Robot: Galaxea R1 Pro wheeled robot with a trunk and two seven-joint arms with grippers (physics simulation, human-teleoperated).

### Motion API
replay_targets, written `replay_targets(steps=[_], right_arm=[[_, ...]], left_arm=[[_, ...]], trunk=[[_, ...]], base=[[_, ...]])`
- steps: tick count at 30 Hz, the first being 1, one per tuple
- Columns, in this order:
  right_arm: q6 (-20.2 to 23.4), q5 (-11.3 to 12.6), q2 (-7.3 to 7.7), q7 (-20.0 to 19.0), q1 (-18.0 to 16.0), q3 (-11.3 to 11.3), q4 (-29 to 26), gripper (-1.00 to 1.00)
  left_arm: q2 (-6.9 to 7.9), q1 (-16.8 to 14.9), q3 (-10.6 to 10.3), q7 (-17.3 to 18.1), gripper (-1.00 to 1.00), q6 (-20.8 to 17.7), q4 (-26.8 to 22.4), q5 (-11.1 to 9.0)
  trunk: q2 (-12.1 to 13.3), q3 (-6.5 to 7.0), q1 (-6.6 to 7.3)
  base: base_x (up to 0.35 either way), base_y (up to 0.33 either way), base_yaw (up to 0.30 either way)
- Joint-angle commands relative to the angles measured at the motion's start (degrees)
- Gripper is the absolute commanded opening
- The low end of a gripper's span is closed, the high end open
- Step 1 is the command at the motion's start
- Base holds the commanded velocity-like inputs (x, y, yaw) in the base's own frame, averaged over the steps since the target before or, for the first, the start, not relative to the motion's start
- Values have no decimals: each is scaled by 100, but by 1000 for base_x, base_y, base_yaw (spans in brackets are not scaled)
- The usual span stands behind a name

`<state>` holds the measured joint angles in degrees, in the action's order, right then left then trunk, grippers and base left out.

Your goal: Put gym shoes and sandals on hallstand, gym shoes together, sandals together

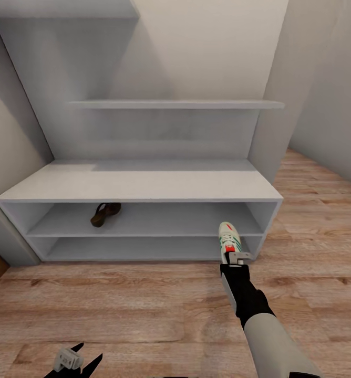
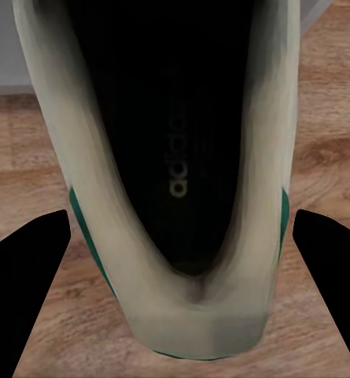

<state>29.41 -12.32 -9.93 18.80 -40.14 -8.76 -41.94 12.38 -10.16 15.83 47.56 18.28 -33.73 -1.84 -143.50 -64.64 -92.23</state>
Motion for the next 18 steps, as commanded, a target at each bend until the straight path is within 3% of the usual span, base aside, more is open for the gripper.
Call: replay_targets(steps=[1, 7, 18], right_arm=[[39, -60, -7, -16, -3, -20, -7, -100], [39, -63, -7, -16, -3, -20, -12, -100], [39, -67, -7, -16, -3, -20, -13, -100]], left_arm=[[0, -4, 13, 34, 100, 6, 7, -18], [7, -4, 16, 37, 100, 9, 7, -42], [6, -4, 17, 40, 100, 17, 7, -53]], trunk=[[-2, -7, 1], [-2, -10, 1], [-2, -11, 1]], base=[[0, 0, 0], [61, 0, 0], [291, 0, 0]])
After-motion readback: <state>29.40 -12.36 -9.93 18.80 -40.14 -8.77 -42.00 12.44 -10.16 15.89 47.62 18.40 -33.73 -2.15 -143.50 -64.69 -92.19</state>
